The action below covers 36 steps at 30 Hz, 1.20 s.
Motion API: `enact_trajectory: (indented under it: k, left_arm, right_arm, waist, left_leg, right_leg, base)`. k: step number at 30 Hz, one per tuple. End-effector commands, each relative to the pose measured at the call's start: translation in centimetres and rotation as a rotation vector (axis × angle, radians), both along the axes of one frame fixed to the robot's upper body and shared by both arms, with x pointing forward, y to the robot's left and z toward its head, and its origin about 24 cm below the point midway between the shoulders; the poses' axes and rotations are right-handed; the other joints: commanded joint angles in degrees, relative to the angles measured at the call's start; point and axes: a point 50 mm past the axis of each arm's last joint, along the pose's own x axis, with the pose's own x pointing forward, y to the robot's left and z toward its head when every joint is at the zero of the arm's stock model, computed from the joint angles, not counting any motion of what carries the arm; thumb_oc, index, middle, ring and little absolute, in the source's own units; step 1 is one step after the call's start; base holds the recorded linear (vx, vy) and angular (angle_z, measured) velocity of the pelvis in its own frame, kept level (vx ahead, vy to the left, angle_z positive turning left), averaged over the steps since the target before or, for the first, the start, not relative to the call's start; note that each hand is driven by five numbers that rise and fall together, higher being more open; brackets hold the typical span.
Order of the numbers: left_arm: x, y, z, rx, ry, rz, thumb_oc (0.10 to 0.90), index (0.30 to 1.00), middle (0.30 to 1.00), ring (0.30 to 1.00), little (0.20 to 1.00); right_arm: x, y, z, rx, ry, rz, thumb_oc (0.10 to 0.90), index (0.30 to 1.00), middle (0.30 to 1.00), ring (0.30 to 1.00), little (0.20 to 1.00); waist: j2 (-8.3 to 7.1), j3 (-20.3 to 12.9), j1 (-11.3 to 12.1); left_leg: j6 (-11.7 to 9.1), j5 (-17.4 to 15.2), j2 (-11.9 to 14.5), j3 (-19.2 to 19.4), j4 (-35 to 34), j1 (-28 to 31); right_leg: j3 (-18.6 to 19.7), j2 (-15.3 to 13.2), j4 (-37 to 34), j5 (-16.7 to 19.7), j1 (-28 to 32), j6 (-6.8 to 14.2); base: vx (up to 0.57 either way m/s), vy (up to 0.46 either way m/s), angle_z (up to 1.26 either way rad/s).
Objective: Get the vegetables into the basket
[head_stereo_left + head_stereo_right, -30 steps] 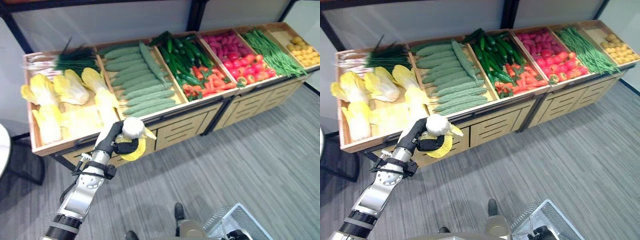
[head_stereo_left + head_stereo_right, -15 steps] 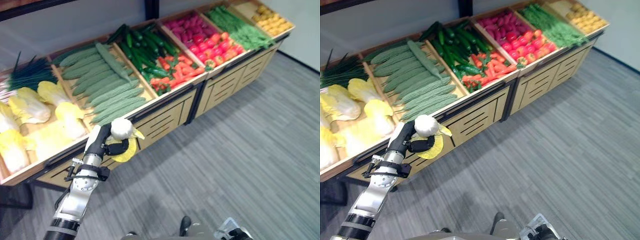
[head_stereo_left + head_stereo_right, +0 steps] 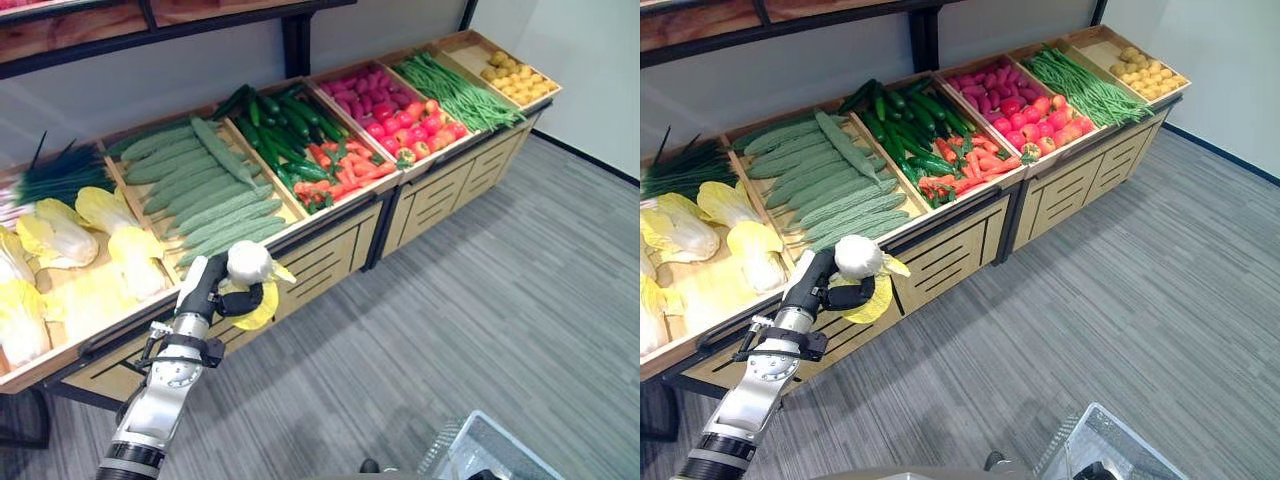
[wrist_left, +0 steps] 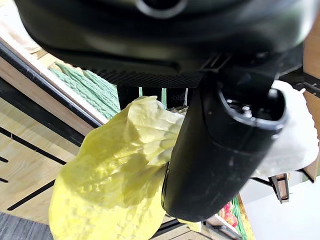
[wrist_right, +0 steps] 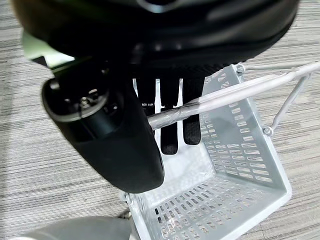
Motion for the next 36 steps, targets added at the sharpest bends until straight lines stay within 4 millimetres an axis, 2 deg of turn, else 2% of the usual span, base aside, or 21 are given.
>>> enact_trajectory:
  k: [1,2,3,4,5,6,9,12,15,20,23,24,26,27,28,29,31,32,33,34,36]
  left_arm:
    - [1.1,-1.2,6.3,-0.032,-0.311,-0.095,0.400,0.300,0.300,0.300,0.300]
    - [1.1,-1.2,6.3,-0.032,-0.311,-0.095,0.400,0.300,0.300,0.300,0.300]
    - [1.0,-1.1,6.5,-0.042,-0.331,-0.085,0.400,0.300,0.300,0.300,0.300]
    - [0.9,-0.8,6.5,-0.041,-0.341,-0.062,0.400,0.300,0.300,0.300,0.300]
    - [0.9,-0.8,6.6,-0.041,-0.342,-0.062,0.400,0.300,0.300,0.300,0.300]
    - [0.7,-0.2,6.6,-0.028,-0.352,-0.035,0.400,0.300,0.300,0.300,0.300]
    - [0.1,0.5,7.3,-0.002,-0.377,-0.025,0.400,0.300,0.300,0.300,0.300]
    - [0.1,0.6,7.6,0.008,-0.386,-0.028,0.400,0.300,0.300,0.300,0.300]
    - [0.3,0.8,8.0,0.028,-0.397,-0.025,0.400,0.300,0.300,0.300,0.300]
    - [0.6,0.6,8.0,0.037,-0.389,-0.033,0.400,0.300,0.300,0.300,0.300]
    - [0.8,0.6,8.2,0.034,-0.392,-0.039,0.400,0.300,0.300,0.300,0.300]
    - [0.8,0.7,8.2,0.035,-0.391,-0.035,0.400,0.300,0.300,0.300,0.300]
    - [0.8,0.8,8.3,0.038,-0.391,-0.032,0.400,0.300,0.300,0.300,0.300]
    - [0.9,0.9,8.4,0.041,-0.395,-0.028,0.400,0.300,0.300,0.300,0.300]
    - [0.9,1.0,8.5,0.040,-0.398,-0.025,0.400,0.300,0.300,0.300,0.300]
    - [1.0,0.9,8.6,0.034,-0.399,-0.027,0.400,0.300,0.300,0.300,0.300]
    - [1.2,0.4,8.5,0.014,-0.393,-0.046,0.400,0.300,0.300,0.300,0.300]
    - [1.1,0.5,8.3,0.006,-0.385,-0.041,0.400,0.300,0.300,0.300,0.300]
    - [1.0,0.7,8.2,0.008,-0.379,-0.034,0.400,0.300,0.300,0.300,0.300]
    - [0.8,0.9,8.0,0.011,-0.368,-0.025,0.400,0.300,0.300,0.300,0.300]
    - [0.8,0.6,7.5,-0.013,-0.354,-0.027,0.400,0.300,0.300,0.300,0.300]
  right_arm:
    - [3.8,-0.1,0.8,-0.007,-0.116,0.027,0.400,0.300,0.300,0.300,0.300]
    - [3.8,-0.1,0.8,-0.006,-0.117,0.026,0.400,0.300,0.300,0.300,0.300]
    - [4.6,-0.1,0.9,-0.011,-0.135,0.050,0.400,0.300,0.300,0.300,0.300]
    - [5.3,0.0,1.1,-0.012,-0.150,0.076,0.400,0.300,0.300,0.300,0.300]
    - [5.4,0.0,1.1,-0.011,-0.151,0.076,0.400,0.300,0.300,0.300,0.300]
    - [6.4,0.2,1.4,-0.009,-0.172,0.104,0.400,0.300,0.300,0.300,0.300]
    - [6.7,0.0,1.5,-0.007,-0.192,0.071,0.400,0.300,0.300,0.300,0.300]
    - [6.6,0.1,1.5,-0.002,-0.193,0.051,0.400,0.300,0.300,0.300,0.300]
    - [6.6,0.7,1.3,0.011,-0.196,0.058,0.400,0.300,0.300,0.300,0.300]
    - [7.0,1.5,1.2,0.037,-0.212,0.050,0.400,0.300,0.300,0.300,0.300]
    - [7.7,1.7,1.4,0.040,-0.232,0.061,0.400,0.300,0.300,0.300,0.300]
    - [8.3,1.8,1.6,0.042,-0.247,0.076,0.400,0.300,0.300,0.300,0.300]
    - [8.7,2.0,1.7,0.044,-0.258,0.082,0.400,0.300,0.300,0.300,0.300]
    - [9.6,2.3,2.0,0.048,-0.285,0.097,0.400,0.300,0.300,0.300,0.300]
    - [9.8,2.4,2.1,0.052,-0.290,0.106,0.400,0.300,0.300,0.300,0.300]
    - [9.9,2.6,2.0,0.056,-0.291,0.107,0.400,0.300,0.300,0.300,0.300]
    - [9.8,2.7,2.0,0.052,-0.288,0.115,0.400,0.300,0.300,0.300,0.300]
    - [9.8,2.9,1.9,0.054,-0.285,0.122,0.400,0.300,0.300,0.300,0.300]
    - [9.6,3.1,1.8,0.059,-0.280,0.125,0.400,0.300,0.300,0.300,0.300]
    - [9.5,3.2,1.8,0.060,-0.271,0.141,0.400,0.300,0.300,0.300,0.300]
    - [8.8,3.0,1.5,0.060,-0.254,0.131,0.400,0.300,0.300,0.300,0.300]
  waist:
    - [-2.54,2.65,-0.16]
    - [-2.55,2.71,-0.26]
    - [-2.59,3.92,1.76]
    - [-2.75,4.03,3.23]
    - [-2.75,3.88,3.14]
    - [-2.85,4.14,3.62]
    - [-2.41,3.06,2.86]
    - [-2.45,3.15,2.90]
    - [-3.01,3.49,2.48]
    - [-4.53,4.27,1.74]
    - [-5.46,5.17,1.48]
    - [-5.76,5.80,1.13]
    - [-6.02,5.74,1.44]
    - [-5.76,5.97,1.73]
    - [-5.56,5.91,2.30]
    - [-5.19,5.74,2.69]
    - [-4.75,4.98,2.79]
    - [-4.97,3.90,4.12]
    - [-5.12,3.23,4.77]
    - [-5.53,2.43,4.76]
    - [-5.01,2.17,4.12]
  left_leg:
    - [-4.17,5.75,1.60,-8.14,3.90,-9.61]
    - [-4.19,5.44,1.74,-8.35,4.47,-9.89]
    - [-3.14,4.98,-1.05,-17.99,5.05,-12.85]
    - [-2.63,3.70,-3.11,-25.67,4.21,-13.94]
    - [-2.52,3.93,-3.15,-25.72,4.19,-14.27]
    - [-2.23,2.49,-4.04,-31.84,3.60,-14.17]
    - [-0.95,1.04,-5.14,-29.36,0.59,-11.70]
    - [-0.31,0.71,-5.82,-27.22,0.47,-11.06]
    - [0.98,-0.37,-7.23,-25.65,0.06,-9.92]
    - [2.49,-2.65,-8.68,-23.06,1.06,-9.00]
    - [3.12,-4.65,-8.93,-20.97,4.22,-9.45]
    - [3.32,-5.54,-8.82,-19.27,4.62,-9.18]
    - [3.14,-5.05,-8.60,-17.43,4.24,-9.39]
    - [2.54,-4.80,-7.08,-14.94,3.59,-8.84]
    - [2.33,-4.30,-6.28,-13.90,3.09,-8.71]
    - [2.26,-3.69,-5.76,-13.08,2.53,-8.70]
    - [2.06,-1.79,-5.44,-11.68,0.08,-8.31]
    - [1.95,-1.28,-5.20,-9.25,-0.18,-8.19]
    - [1.39,-2.59,-5.14,-9.36,-0.31,-7.44]
    - [0.80,-2.44,-4.58,-7.90,0.25,-6.99]
    - [-0.07,-1.23,-3.40,-8.11,0.44,-6.40]
  right_leg:
    - [0.77,-3.07,1.82,-1.54,3.98,4.21]
    - [0.66,-3.05,1.87,-1.64,4.00,4.19]
    - [2.29,-3.10,1.70,-0.59,3.13,3.85]
    - [4.70,-3.14,1.34,-0.06,2.47,4.13]
    - [4.63,-3.16,1.28,0.16,2.20,4.14]
    - [7.96,-3.43,1.20,1.26,0.99,4.94]
    - [11.90,-4.62,-0.87,3.78,-0.86,6.54]
    - [13.10,-5.66,-0.45,4.07,-1.51,6.96]
    - [14.68,-6.72,1.66,3.91,-2.91,7.48]
    - [17.35,-7.80,3.09,5.94,-5.13,8.79]
    - [19.73,-8.02,2.90,8.59,-6.48,9.78]
    - [20.64,-8.06,2.68,11.36,-7.55,11.05]
    - [21.04,-8.33,2.11,13.64,-8.75,11.62]
    - [18.11,-8.88,2.45,15.73,-10.39,11.77]
    - [15.17,-9.45,2.88,15.42,-10.54,11.52]
    - [12.36,-10.02,3.45,14.42,-9.96,11.18]
    - [9.66,-10.58,4.57,11.83,-7.36,10.55]
    - [5.03,-11.70,4.79,10.50,-4.60,10.55]
    - [3.46,-11.95,4.15,9.80,-3.25,11.32]
    - [2.79,-11.85,2.22,9.89,-2.41,11.50]
    - [4.06,-10.13,1.13,6.67,-1.65,10.21]
  base:
    - [-0.02,-0.170,-0.08]
    - [-0.10,-0.131,-0.03]
    - [-0.05,0.024,-0.11]
    - [-0.06,0.030,-0.39]
    - [0.05,0.056,-1.13]
    - [0.04,0.049,-1.54]
    - [0.06,0.201,-1.39]
    - [0.04,0.190,-0.59]
    - [0.03,0.201,-0.57]
    - [0.02,0.127,-0.18]
    - [-0.03,0.060,-0.39]
    - [-0.08,0.038,-0.44]
    - [-0.09,0.005,-0.74]
    - [-0.09,-0.011,-0.98]
    - [-0.11,0.010,-1.45]
    - [-0.10,0.044,-1.36]
    - [-0.16,0.056,-0.73]
    - [-0.11,0.017,-0.37]
    - [-0.05,-0.078,-1.28]
    - [0.07,-0.135,-1.70]
    - [-0.02,-0.189,-0.98]
